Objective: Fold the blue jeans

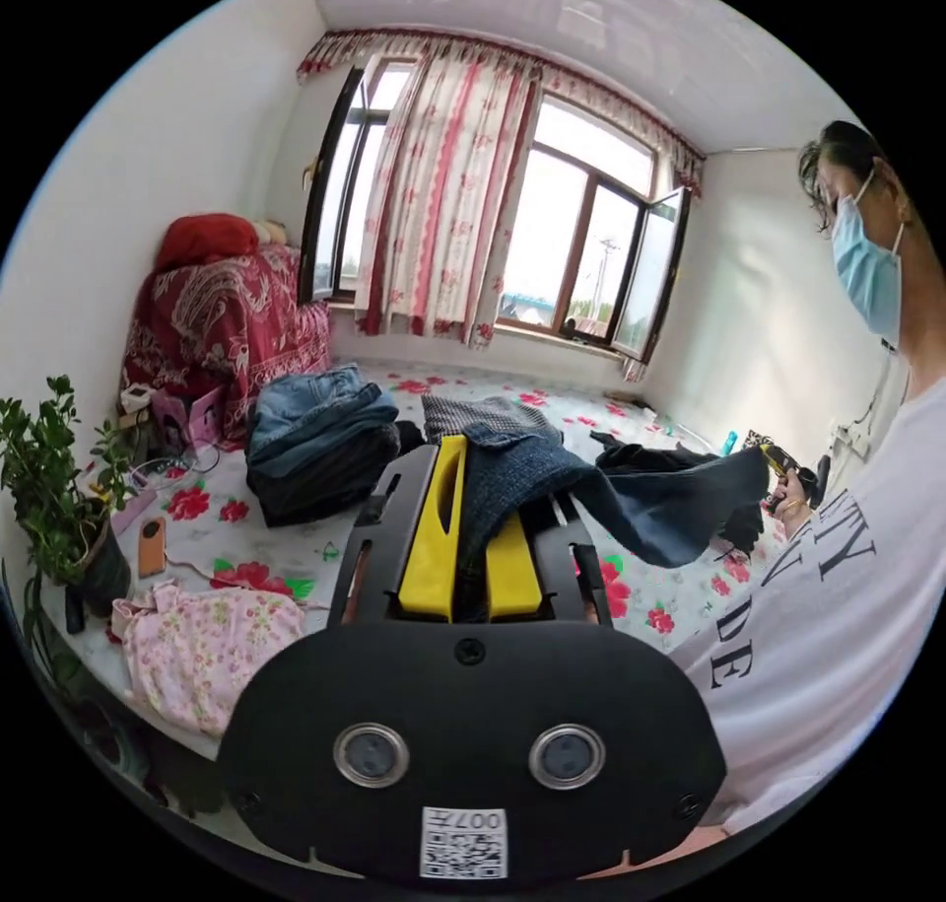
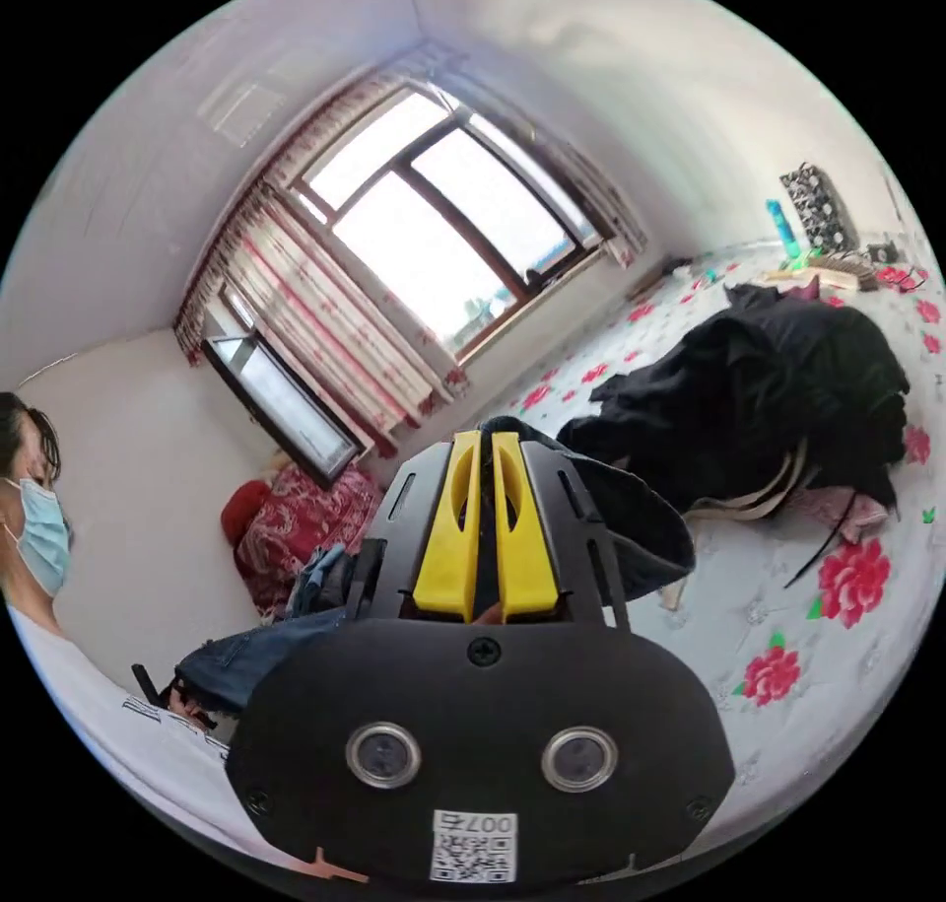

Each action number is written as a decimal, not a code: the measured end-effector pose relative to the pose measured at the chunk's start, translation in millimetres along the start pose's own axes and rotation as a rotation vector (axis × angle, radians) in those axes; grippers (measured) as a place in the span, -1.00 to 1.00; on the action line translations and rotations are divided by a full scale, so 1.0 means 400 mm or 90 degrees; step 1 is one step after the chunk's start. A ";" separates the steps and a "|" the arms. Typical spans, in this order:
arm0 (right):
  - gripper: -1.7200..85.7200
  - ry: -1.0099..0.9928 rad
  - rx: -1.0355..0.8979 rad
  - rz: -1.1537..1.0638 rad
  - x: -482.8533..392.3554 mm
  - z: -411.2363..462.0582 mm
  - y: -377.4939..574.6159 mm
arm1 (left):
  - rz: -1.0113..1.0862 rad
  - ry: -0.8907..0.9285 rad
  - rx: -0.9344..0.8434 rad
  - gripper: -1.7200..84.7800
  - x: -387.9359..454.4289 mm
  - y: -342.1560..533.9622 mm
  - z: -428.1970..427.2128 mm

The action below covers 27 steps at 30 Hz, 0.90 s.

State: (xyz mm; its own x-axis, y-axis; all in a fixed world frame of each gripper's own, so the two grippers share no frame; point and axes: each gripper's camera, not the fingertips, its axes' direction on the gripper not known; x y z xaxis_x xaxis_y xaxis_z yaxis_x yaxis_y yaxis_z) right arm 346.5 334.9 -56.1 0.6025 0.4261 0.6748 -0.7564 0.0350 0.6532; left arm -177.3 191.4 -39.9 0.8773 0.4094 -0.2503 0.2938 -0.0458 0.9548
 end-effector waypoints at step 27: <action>-0.96 0.104 -0.059 -0.053 -0.060 0.016 0.005 | 0.128 -0.045 0.029 -0.98 -0.017 -0.136 0.034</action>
State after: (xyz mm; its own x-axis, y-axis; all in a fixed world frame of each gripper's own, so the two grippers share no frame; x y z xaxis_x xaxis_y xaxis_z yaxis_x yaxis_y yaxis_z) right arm 332.1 318.9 -68.7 0.6202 0.5588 0.5505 -0.7307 0.1561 0.6646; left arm -194.2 178.7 -92.3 0.9440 0.3229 -0.0678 0.1256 -0.1616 0.9788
